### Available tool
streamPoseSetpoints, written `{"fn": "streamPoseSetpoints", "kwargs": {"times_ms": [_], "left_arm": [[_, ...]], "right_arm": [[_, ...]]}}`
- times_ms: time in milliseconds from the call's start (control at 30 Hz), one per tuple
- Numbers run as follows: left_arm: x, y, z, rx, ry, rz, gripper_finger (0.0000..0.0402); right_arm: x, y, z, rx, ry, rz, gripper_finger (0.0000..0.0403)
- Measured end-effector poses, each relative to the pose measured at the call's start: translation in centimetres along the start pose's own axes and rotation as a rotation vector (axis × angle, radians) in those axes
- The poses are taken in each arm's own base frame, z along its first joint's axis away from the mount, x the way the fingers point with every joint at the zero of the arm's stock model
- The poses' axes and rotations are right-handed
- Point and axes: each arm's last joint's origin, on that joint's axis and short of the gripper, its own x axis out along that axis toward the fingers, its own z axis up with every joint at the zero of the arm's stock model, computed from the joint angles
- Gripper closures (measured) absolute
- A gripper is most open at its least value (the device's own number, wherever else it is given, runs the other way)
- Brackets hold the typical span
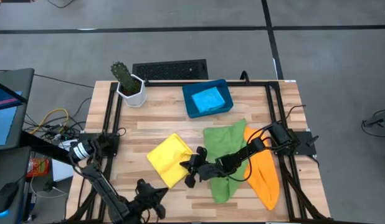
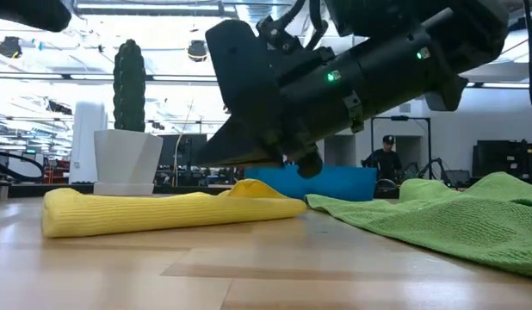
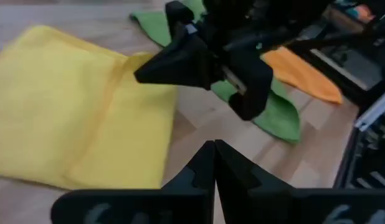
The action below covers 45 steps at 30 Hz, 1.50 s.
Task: Fold microfiber towels
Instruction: Fold the yellow microfiber cloth
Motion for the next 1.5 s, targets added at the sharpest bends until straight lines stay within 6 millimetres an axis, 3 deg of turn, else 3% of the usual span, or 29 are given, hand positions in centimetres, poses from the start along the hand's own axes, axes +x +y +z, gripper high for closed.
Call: {"fn": "streamPoseSetpoints", "kwargs": {"times_ms": [167,367,500,667,867,1000,1133,1300,1500], "left_arm": [[4.0,1.5,-3.4,0.044,0.083,0.121,0.0401],[7.2,2.6,-4.8,0.038,0.088,0.217,0.0401],[7.8,2.6,-5.3,0.059,0.13,0.233,0.0402],[7.1,2.9,-5.7,0.086,0.148,0.228,0.0401],[5.9,3.1,-6.3,0.096,0.181,0.216,0.0401],[5.5,3.2,-6.6,0.09,0.189,0.214,0.0401],[4.9,3.1,-6.6,0.09,0.207,0.205,0.0401],[3.2,2.7,-5.6,0.084,0.271,0.194,0.0402],[0.6,2.3,-3.2,0.118,0.276,0.149,0.0402]], "right_arm": [[0.1,-0.1,0.0,0.003,0.006,-0.003,0.0381],[0.0,-0.1,-0.2,-0.009,0.027,0.005,0.0387],[0.0,-0.3,-0.4,-0.006,0.036,-0.036,0.0383],[0.3,-0.8,-0.6,-0.011,0.03,-0.088,0.0387],[1.5,-2.9,-2.5,0.028,0.136,-0.201,0.0383],[1.5,-2.9,-2.4,0.053,0.132,-0.157,0.0379],[0.4,-1.5,-0.7,0.015,0.092,-0.079,0.0386],[-2.1,-0.6,3.3,-0.071,0.028,-0.072,0.0384],[-1.9,-1.0,4.0,-0.104,0.013,-0.064,0.0376]]}}
